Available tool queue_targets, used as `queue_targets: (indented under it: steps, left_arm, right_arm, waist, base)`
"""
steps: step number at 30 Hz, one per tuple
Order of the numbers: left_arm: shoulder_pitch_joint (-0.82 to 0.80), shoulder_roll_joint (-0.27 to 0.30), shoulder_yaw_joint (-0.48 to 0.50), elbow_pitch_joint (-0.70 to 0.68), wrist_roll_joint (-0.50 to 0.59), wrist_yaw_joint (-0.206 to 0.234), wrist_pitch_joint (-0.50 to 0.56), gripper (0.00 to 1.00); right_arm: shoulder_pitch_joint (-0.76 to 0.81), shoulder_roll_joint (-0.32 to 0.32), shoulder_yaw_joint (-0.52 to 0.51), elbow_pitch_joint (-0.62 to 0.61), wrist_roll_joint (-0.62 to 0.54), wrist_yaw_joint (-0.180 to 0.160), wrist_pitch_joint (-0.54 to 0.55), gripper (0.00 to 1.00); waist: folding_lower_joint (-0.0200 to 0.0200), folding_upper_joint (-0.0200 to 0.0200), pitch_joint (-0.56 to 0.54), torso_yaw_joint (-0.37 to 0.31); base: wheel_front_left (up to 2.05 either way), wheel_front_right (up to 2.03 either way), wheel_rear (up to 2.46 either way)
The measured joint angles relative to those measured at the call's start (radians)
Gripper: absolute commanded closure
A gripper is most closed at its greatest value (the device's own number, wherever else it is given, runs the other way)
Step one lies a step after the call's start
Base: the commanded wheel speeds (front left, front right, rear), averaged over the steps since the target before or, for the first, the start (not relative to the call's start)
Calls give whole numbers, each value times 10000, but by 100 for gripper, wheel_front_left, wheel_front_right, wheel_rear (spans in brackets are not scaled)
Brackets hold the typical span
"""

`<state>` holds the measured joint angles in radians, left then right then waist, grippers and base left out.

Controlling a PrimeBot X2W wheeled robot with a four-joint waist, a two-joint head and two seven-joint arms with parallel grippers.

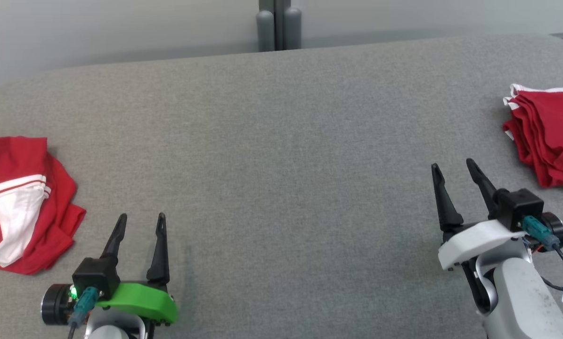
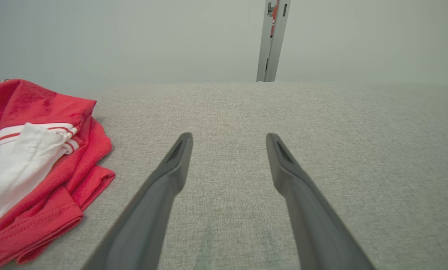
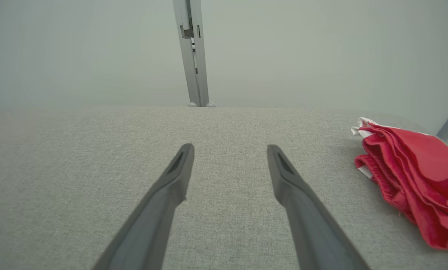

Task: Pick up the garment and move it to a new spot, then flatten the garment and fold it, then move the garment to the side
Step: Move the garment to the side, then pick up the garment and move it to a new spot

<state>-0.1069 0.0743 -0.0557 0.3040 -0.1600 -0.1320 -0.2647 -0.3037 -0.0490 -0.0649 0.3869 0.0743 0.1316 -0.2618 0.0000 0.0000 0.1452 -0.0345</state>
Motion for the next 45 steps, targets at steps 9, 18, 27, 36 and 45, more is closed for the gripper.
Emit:
queue_targets:
  steps: [9, 18, 27, 36, 45]
  left_arm:
    - [695, -174, 591, -79, 226, 0, 0, 0]
    - [895, -230, 629, -159, 71, 0, 0, 0]
    - [699, -242, 867, 2, -182, 2, 0, 0]
    - [681, -244, 1122, 387, -253, 4, 0, 0]
    - [843, -242, 1243, 637, -560, 4, 0, 0]
  right_arm:
    - [923, -2, 178, -128, 575, 0, 0, 0]
    - [1237, -6, 368, -113, 658, 0, 0, 0]
    - [1173, -4, 922, -75, 681, 0, 0, 0]
    - [1070, 8, 1289, 276, 867, 0, 0, 0]
    - [1054, 4, 1404, 579, 913, 0, 0, 0]
  waist:
    - [0, 1, -826, 264]
    - [0, 0, -923, 404]
    - [0, 0, -786, 1175]
    - [0, 0, -708, 2874]
    - [0, 0, -631, 4547]
  base:
    - [0, 0, 0]
    - [0, 0, 0]
    - [0, 0, 0]
    - [0, 0, 0]
    - [0, 0, 0]
